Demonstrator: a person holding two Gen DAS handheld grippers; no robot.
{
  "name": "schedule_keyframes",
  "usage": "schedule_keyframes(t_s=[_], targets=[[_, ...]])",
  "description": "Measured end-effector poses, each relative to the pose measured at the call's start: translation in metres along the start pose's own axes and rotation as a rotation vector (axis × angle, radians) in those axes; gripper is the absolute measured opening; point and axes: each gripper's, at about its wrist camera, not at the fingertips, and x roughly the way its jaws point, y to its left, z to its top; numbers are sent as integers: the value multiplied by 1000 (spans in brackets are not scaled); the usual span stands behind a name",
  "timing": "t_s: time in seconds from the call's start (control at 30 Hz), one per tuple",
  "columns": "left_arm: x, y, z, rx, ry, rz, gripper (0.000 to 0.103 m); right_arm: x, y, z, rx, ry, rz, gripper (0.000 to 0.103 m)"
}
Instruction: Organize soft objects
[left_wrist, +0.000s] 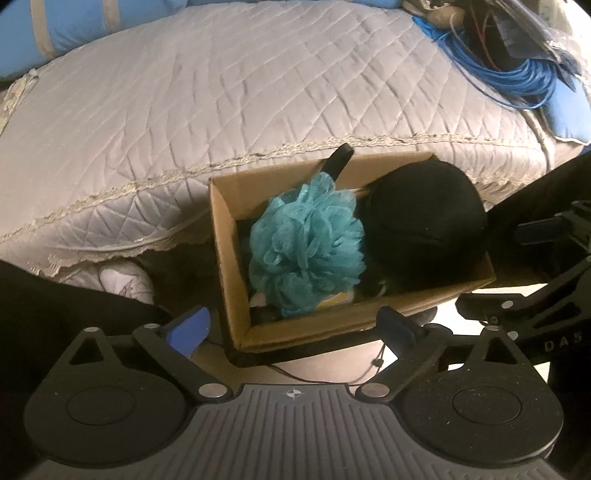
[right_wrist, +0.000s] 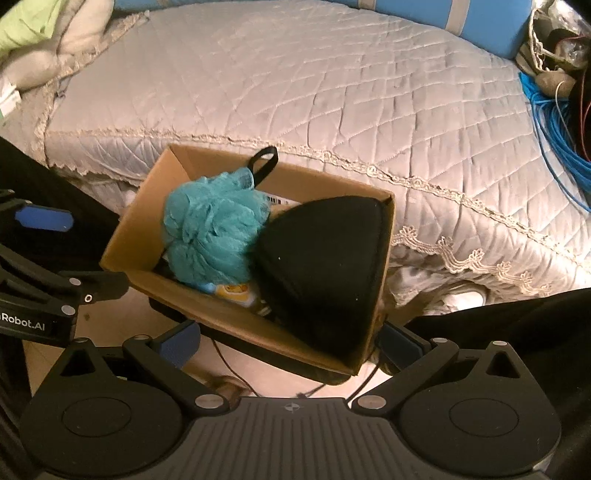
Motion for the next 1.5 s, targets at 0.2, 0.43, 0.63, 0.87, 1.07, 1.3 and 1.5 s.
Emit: schedule_keyframes(t_s=[0.2,0.43,0.63,0.87,1.07,1.3,1.5], targets=[[1,2,-1,-23,13,18,100,2,1,0,-5,8,-25,103],[2,-1,0,-9,19,38,100,3,3,-1,-20,11,-33,103],[2,-2,0,6,19,50,100,3,4,-1,-24,10,-35,103],[3,-3,1,14,24,66,100,3,5,-1,-36,12,-38,103],[4,-2,1,18,30,74,100,4,6,-1,-42,15,-39,103],[4,-4,1,26,33,78,100,4,7,-1,-44,16,-40,103],[4,-3,1,26,33,77,100,5,8,-1,-53,18,-42,103]])
